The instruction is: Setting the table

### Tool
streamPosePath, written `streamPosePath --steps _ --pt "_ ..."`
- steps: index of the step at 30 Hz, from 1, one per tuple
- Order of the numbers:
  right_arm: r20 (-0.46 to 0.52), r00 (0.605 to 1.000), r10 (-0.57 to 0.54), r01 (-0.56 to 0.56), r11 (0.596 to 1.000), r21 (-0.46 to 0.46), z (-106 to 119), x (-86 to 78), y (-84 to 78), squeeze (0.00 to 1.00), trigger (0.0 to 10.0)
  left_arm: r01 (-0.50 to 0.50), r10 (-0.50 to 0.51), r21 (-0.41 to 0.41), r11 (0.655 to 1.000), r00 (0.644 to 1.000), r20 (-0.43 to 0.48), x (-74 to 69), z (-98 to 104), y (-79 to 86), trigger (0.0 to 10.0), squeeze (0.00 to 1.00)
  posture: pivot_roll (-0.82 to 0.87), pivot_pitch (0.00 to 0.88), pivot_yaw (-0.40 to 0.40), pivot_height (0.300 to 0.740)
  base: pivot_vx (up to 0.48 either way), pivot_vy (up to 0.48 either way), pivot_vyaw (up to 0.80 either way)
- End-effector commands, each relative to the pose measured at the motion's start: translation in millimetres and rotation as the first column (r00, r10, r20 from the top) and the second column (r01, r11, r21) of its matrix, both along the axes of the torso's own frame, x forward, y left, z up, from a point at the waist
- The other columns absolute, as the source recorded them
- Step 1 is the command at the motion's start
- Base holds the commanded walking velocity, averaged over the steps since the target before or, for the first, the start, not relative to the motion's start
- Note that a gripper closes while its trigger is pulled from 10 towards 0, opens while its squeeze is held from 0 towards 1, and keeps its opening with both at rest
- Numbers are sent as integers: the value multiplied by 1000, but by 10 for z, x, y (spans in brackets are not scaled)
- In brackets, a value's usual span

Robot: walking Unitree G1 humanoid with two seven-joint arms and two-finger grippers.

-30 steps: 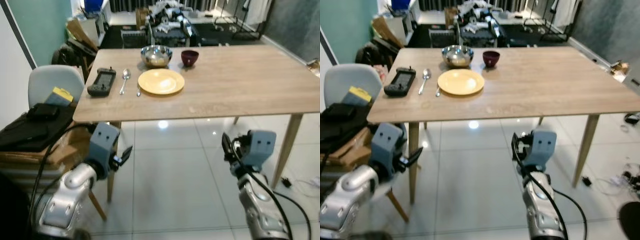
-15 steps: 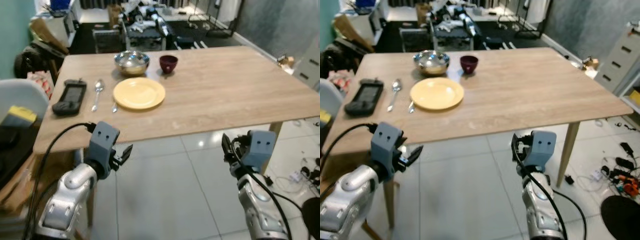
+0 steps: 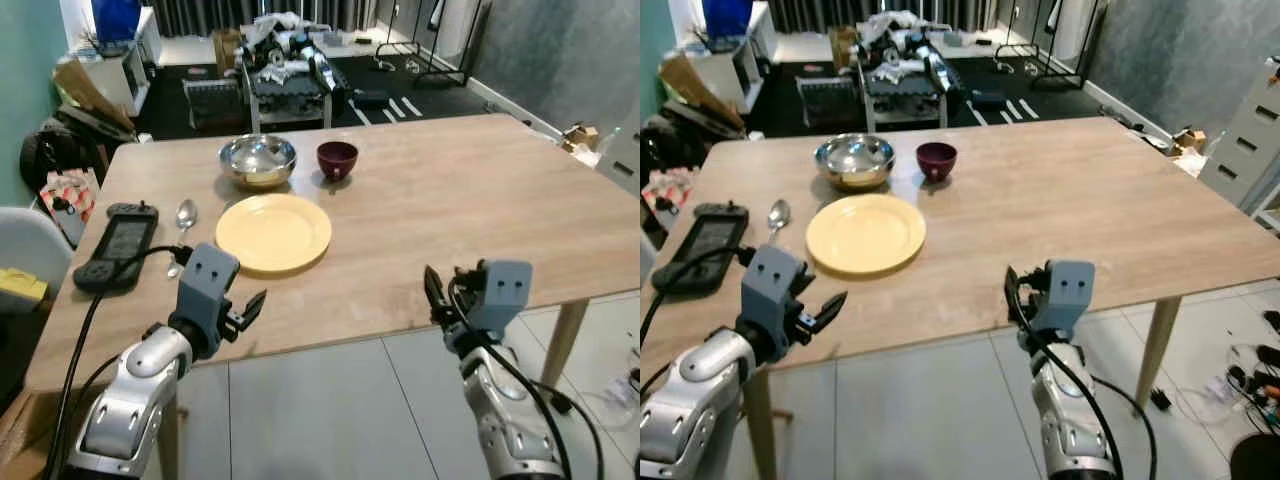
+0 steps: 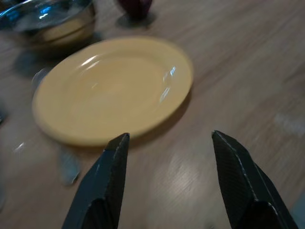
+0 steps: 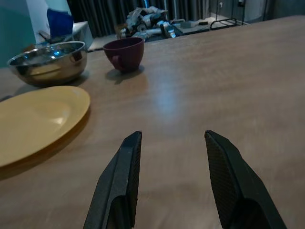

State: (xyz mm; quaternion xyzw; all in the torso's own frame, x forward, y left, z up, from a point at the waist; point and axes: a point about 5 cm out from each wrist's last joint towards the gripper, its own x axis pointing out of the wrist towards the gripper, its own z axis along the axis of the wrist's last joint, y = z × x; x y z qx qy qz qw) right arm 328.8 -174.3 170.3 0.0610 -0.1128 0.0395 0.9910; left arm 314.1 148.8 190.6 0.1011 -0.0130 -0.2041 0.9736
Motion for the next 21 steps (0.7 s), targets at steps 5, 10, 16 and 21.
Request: streamPosePath --steps 5,10,16,21 --pt "16 995 94 -94 995 14 49 -18 168 0 10000 -22 22 9 1000 999 -23 -16 -77 73 10000 0 149 98 60 740 458 0 0" --pt "25 987 158 -159 986 41 69 -38 262 0 10000 -46 46 -8 999 999 -27 -12 -79 111 10000 0 147 97 60 740 458 0 0" --pt "42 969 245 -248 965 91 113 -55 435 0 10000 -164 167 41 986 984 -60 78 -153 412 10000 0 151 96 55 740 0 0 0" --pt "46 964 261 -264 959 100 138 -49 472 0 10000 -259 260 30 965 962 -79 99 -172 498 10000 0 151 98 53 740 0 0 0"
